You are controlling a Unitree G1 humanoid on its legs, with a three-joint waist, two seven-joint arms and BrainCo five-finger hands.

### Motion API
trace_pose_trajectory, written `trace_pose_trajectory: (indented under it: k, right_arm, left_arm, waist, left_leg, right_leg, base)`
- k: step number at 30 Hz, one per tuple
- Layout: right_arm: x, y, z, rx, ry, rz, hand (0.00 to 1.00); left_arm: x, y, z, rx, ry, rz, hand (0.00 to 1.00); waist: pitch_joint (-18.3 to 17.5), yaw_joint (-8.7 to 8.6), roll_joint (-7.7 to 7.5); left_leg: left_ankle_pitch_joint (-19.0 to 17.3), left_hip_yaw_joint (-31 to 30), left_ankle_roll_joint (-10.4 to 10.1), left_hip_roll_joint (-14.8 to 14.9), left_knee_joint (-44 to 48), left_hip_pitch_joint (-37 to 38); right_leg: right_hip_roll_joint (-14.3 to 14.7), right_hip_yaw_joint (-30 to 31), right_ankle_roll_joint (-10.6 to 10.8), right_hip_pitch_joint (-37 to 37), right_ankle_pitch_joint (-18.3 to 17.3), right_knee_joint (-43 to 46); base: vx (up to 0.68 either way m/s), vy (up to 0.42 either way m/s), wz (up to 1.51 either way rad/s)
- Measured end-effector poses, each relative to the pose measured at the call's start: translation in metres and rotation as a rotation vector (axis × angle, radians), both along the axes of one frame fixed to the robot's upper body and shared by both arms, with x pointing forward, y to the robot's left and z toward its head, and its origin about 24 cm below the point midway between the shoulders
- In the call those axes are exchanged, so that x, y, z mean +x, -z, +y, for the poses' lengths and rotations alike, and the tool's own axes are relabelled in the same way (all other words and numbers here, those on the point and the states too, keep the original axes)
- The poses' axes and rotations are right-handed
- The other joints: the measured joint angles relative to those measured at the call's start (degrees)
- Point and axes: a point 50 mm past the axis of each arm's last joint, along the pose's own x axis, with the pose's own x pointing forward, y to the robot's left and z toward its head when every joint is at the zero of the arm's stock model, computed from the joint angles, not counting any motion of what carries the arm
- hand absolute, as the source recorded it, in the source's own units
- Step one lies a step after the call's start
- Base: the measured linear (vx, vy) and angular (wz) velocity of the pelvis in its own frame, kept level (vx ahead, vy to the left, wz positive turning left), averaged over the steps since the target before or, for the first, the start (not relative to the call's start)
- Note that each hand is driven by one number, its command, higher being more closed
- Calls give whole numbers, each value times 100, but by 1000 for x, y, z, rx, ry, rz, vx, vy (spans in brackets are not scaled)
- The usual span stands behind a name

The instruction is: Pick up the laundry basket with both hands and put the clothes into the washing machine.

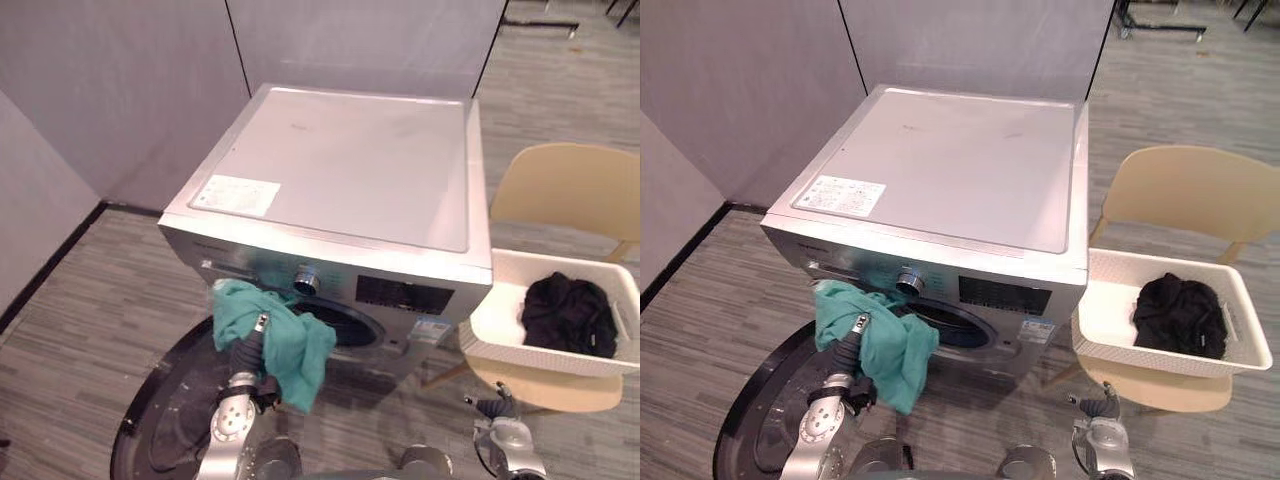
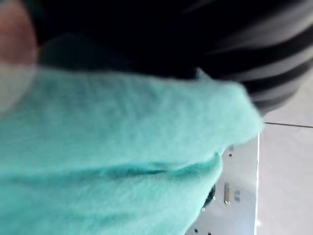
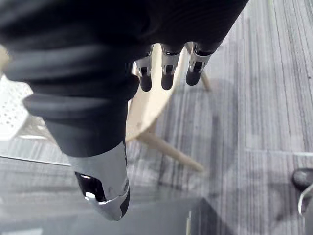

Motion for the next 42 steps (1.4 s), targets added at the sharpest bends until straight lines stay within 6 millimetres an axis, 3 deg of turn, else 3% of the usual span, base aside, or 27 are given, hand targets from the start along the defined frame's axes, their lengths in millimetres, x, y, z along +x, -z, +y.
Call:
trace_pose_trajectory:
  k: [13,21,25,28,32,37,42]
  right_arm:
    - [-21,16,15,68,25,69,0]
    - [-18,16,21,76,16,60,0]
    - [4,5,21,62,0,-18,0]
    - [36,-13,26,41,-46,-126,0]
    - [62,-32,32,24,-77,-230,0]
    - [88,-67,43,6,-90,-422,0]
    - [104,-101,52,-6,-77,-594,0]
  left_arm:
    - [-6,5,0,14,50,36,100]
    - [-6,5,6,25,30,35,100]
    - [5,-3,11,35,-1,-2,100]
    - [22,-15,11,28,-20,-59,100]
    - [42,-28,15,31,-63,-115,100]
    - [65,-52,12,38,-84,-209,100]
    - [82,-73,3,12,-101,-287,100]
  waist:
    - [-69,167,-184]
    - [21,165,-285]
    - [349,159,-293]
    - [635,162,-290]
    - [870,151,-276]
    - [991,158,-272]
    - [996,169,-264]
  left_leg:
    - [13,-120,-124,65,75,-117]
    - [-408,-396,-232,192,1447,-1331]
    - [-409,-460,-232,214,1890,-1927]
    - [-455,-471,-208,278,2375,-2673]
    - [-562,-546,-182,291,3005,-3580]
    - [-948,-668,-65,528,4266,-4821]
    - [-1557,-885,-127,796,5635,-5660]
  right_leg:
    - [95,-58,-61,90,-120,-90]
    - [12,347,-40,-1174,-696,1467]
    - [-33,515,-78,-1897,-735,2010]
    - [-56,684,-103,-2716,-769,2531]
    - [-135,844,-86,-3657,-872,3172]
    - [-134,1214,-99,-4955,-1206,4427]
    - [-104,1585,-80,-5911,-1756,5795]
  base:
    - [-111,-5,6]
    - [-228,-4,-4]
    - [-162,0,-7]
    - [-152,34,-15]
    - [-100,37,-9]
    - [-23,5,-20]
    - [11,-24,-24]
